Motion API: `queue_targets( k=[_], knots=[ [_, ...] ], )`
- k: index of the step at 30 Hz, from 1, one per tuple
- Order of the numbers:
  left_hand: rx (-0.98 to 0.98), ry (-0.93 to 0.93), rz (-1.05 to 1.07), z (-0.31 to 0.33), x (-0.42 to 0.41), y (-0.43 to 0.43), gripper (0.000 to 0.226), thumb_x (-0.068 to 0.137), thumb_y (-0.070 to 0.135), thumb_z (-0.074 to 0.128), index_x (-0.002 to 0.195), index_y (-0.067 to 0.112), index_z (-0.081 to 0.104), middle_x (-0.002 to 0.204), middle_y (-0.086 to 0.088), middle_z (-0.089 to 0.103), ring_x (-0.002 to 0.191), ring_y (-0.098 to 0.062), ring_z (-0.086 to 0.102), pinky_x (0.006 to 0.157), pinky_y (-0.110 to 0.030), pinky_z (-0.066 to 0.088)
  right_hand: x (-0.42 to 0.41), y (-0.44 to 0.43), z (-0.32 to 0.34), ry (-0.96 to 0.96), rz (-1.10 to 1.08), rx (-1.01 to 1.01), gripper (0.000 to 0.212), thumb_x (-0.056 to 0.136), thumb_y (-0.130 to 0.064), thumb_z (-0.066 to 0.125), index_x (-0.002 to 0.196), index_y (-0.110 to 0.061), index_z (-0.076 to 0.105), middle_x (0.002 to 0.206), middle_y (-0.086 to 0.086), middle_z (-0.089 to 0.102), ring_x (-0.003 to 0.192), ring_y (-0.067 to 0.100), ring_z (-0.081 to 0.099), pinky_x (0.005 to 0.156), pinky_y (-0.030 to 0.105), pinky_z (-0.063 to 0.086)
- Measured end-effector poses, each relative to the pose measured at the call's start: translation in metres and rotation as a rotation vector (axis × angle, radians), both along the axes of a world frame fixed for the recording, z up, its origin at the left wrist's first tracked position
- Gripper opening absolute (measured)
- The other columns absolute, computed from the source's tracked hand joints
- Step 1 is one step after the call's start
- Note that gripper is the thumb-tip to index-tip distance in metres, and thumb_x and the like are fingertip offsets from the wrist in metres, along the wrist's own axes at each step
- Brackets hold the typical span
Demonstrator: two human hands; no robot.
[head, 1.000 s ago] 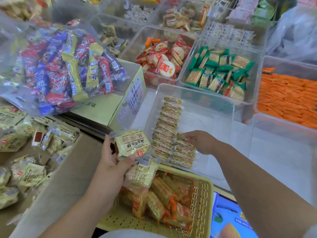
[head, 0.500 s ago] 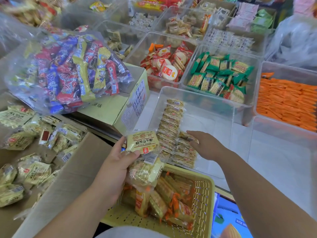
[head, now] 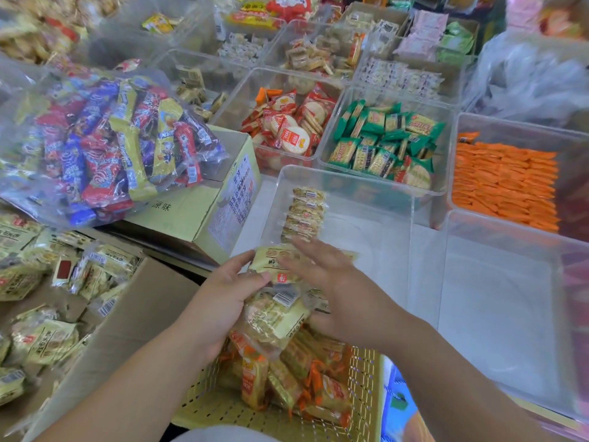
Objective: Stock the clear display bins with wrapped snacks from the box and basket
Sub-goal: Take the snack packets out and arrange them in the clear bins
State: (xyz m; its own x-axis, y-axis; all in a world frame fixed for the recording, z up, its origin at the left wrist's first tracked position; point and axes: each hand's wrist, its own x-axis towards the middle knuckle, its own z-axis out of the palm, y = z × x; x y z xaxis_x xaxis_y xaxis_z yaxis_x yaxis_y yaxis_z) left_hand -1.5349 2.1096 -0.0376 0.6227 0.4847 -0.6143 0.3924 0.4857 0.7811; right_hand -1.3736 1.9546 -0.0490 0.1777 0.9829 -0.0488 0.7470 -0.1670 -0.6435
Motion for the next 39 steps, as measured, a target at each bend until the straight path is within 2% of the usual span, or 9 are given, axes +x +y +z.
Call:
queue_targets(
  k=[6, 11, 16, 19, 22, 27, 30, 33, 39],
  knots=[
    [0.115, 0.016, -0.203, 0.001, 0.017, 0.005, 0.034, 0.093, 0.037, 0.075, 0.126, 0.031, 0.071, 0.114, 0.000, 0.079, 0.105, -0.020, 0.076, 0.088, -0.035, 0.059, -0.009, -0.001, -0.009, 0.027, -0.101, 0.061, 0.089, 0.072, 0.003, 0.069, 0.152, -0.028, 0.042, 0.158, 0.002, 0.038, 0.145, 0.026, 0.035, 0.114, 0.043, 0.039],
    [0.115, 0.009, -0.341, 0.001, 0.022, 0.015, 0.072, 0.071, 0.071, 0.075, 0.134, 0.036, 0.067, 0.126, 0.006, 0.074, 0.122, -0.017, 0.068, 0.114, -0.050, 0.044, 0.009, -0.009, -0.012, 0.257, -0.114, 0.017, 0.111, 0.058, -0.046, 0.093, 0.151, -0.048, 0.033, 0.151, -0.024, 0.038, 0.138, -0.003, 0.037, 0.112, 0.027, 0.039],
    [-0.030, -0.071, -0.473, -0.002, 0.022, 0.017, 0.050, 0.083, 0.061, 0.073, 0.130, 0.043, 0.069, 0.128, 0.000, 0.074, 0.120, -0.021, 0.069, 0.106, -0.045, 0.049, 0.019, -0.021, -0.019, 0.616, -0.180, 0.002, 0.104, 0.057, -0.070, 0.085, 0.148, -0.047, 0.040, 0.146, -0.019, 0.051, 0.134, 0.005, 0.050, 0.111, 0.039, 0.043],
    [-0.024, -0.084, -0.507, -0.007, 0.023, 0.014, 0.038, 0.090, 0.038, 0.071, 0.127, 0.047, 0.070, 0.126, 0.001, 0.075, 0.117, -0.021, 0.071, 0.094, -0.033, 0.056, 0.014, -0.020, -0.024, 0.735, -0.254, 0.017, 0.064, 0.081, -0.060, 0.074, 0.140, -0.047, 0.051, 0.134, -0.013, 0.063, 0.122, 0.007, 0.061, 0.100, 0.033, 0.048],
    [0.030, -0.053, -0.431, -0.011, 0.023, 0.015, 0.045, 0.082, 0.032, 0.073, 0.123, 0.052, 0.070, 0.118, 0.005, 0.077, 0.110, -0.019, 0.073, 0.086, -0.026, 0.058, 0.013, -0.017, -0.029, 0.644, -0.373, 0.039, 0.028, 0.101, -0.032, 0.061, 0.127, -0.044, 0.062, 0.107, -0.025, 0.072, 0.098, -0.006, 0.067, 0.083, 0.011, 0.046],
    [0.111, 0.021, -0.096, -0.023, 0.019, 0.023, 0.042, 0.094, 0.012, 0.072, 0.116, 0.048, 0.074, 0.104, -0.002, 0.077, 0.093, -0.027, 0.072, 0.081, -0.047, 0.056, 0.054, -0.008, -0.025, 0.351, -0.573, 0.095, 0.035, 0.098, -0.031, 0.064, 0.123, -0.056, 0.061, 0.100, -0.020, 0.073, 0.080, 0.005, 0.067, 0.064, 0.014, 0.048],
    [0.078, 0.012, 0.054, -0.028, 0.011, 0.025, 0.052, 0.095, 0.003, 0.067, 0.130, 0.041, 0.067, 0.098, 0.005, 0.076, 0.085, -0.015, 0.070, 0.064, -0.035, 0.057, 0.092, 0.010, -0.039, 0.047, -0.580, -0.021, 0.040, 0.098, -0.027, 0.064, 0.138, -0.030, 0.061, 0.120, 0.001, 0.066, 0.099, 0.017, 0.060, 0.083, 0.024, 0.044],
    [0.023, 0.013, 0.126, -0.032, 0.002, 0.022, 0.062, 0.095, 0.000, 0.066, 0.145, 0.036, 0.055, 0.127, 0.007, 0.070, 0.099, -0.014, 0.071, 0.076, -0.037, 0.056, 0.116, 0.033, -0.065, -0.147, -0.481, -0.332, 0.037, 0.103, -0.029, 0.054, 0.139, -0.024, 0.059, 0.124, 0.012, 0.062, 0.111, 0.034, 0.058, 0.093, 0.039, 0.049],
    [-0.044, -0.045, 0.214, -0.029, -0.014, 0.020, 0.064, 0.097, -0.006, 0.059, 0.151, 0.023, 0.045, 0.113, 0.008, 0.078, 0.100, -0.021, 0.077, 0.073, -0.043, 0.065, 0.115, 0.054, -0.103, -0.063, -0.264, -0.621, 0.045, 0.109, -0.035, 0.038, 0.152, -0.024, 0.042, 0.147, 0.015, 0.052, 0.130, 0.036, 0.051, 0.105, 0.038, 0.040]
  ],
)
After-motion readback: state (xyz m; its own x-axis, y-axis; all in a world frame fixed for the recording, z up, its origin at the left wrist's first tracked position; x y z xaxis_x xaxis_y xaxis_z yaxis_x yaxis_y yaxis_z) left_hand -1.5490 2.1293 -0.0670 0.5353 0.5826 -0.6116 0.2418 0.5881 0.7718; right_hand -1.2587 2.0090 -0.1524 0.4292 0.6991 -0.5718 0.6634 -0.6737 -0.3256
